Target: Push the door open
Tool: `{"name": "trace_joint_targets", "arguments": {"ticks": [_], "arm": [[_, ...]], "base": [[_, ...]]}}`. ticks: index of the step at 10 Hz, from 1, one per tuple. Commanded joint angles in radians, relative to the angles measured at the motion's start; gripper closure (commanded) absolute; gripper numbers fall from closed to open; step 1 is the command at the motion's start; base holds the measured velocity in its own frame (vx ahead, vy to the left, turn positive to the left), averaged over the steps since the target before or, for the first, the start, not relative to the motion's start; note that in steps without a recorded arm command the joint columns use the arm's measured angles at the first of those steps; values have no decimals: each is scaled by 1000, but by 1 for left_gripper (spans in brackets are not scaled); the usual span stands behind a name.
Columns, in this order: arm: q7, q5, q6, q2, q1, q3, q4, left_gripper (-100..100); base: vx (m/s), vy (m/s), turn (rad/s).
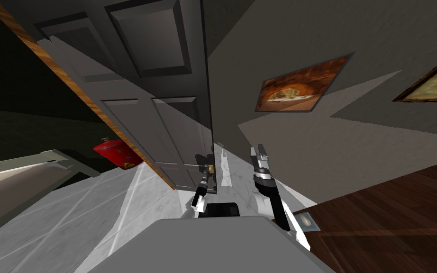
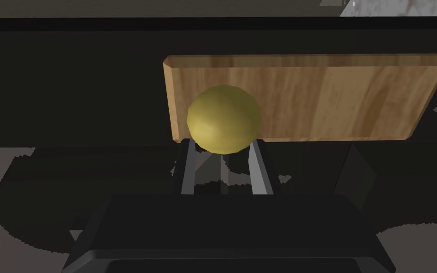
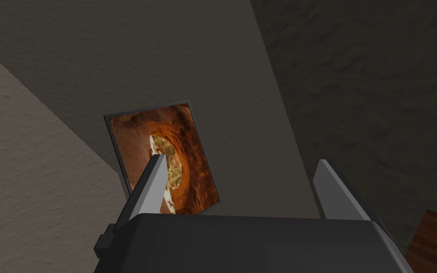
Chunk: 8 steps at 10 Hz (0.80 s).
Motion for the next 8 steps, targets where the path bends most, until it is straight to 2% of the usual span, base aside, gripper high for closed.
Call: {"name": "trace_joint_targets", "arguments": {"ticks": [1,2,3,4,6,7,8], "arm": [[0,1,-1,2,0,1,0,100],[-7,8,0,24,-1,16,0,100],[-22,30,-1,36,-1,-5,-1,-100],[-26,36,-1,41,1,-9,-4,-100],[-47,65,1,49,12,-27,-20,-100],[-57,81,2,45,17,-37,-29,-100],[-73,103,3,31,25,-51,-41,-100]], "base": [[0,0,0],[117,-16,117],[-21,44,28],[-134,99,-38],[-161,103,-6],[-179,67,-5],[-208,67,-4]]}}
